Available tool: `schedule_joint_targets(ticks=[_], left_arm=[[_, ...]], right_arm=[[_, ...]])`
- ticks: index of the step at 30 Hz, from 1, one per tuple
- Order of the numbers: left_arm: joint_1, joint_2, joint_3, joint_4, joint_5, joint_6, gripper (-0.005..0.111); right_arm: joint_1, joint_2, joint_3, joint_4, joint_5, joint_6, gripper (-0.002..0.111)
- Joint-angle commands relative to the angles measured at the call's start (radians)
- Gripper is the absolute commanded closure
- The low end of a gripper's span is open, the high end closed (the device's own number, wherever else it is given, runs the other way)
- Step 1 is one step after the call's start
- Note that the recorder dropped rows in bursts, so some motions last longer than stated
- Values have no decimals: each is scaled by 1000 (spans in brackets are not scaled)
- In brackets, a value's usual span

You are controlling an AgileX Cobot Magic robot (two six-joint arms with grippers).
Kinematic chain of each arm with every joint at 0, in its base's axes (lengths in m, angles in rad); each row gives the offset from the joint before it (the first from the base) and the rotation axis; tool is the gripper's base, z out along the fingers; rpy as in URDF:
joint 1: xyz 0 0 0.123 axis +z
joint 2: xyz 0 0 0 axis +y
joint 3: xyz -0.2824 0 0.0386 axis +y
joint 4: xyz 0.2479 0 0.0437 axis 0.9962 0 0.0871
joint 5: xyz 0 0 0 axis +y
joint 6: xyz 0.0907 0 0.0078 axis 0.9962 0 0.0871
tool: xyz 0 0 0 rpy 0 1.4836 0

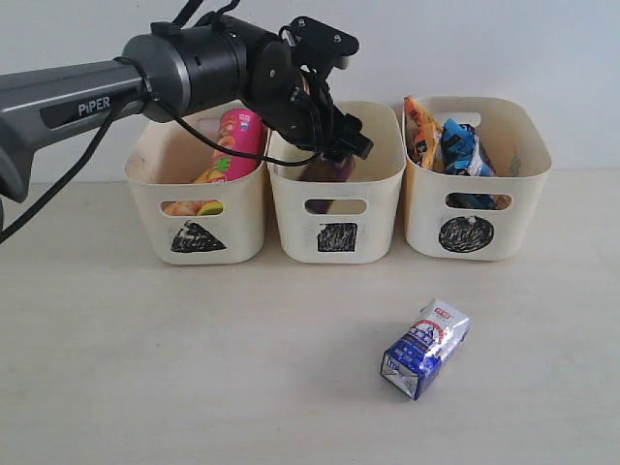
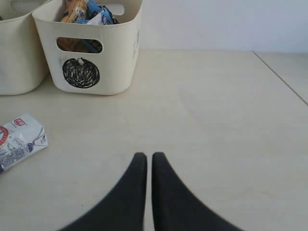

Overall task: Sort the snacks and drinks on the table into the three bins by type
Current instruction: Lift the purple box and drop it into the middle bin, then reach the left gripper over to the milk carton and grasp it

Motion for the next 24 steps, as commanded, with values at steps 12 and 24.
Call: schedule_joint_targets(ticks=[12, 24], left_arm=[[-3, -109, -9, -15, 221, 33, 69], [-37, -170, -7, -181, 543, 293, 103]], right_arm=[[-1, -4, 4, 3, -12, -3, 107], [-1, -4, 4, 3, -12, -3, 107]])
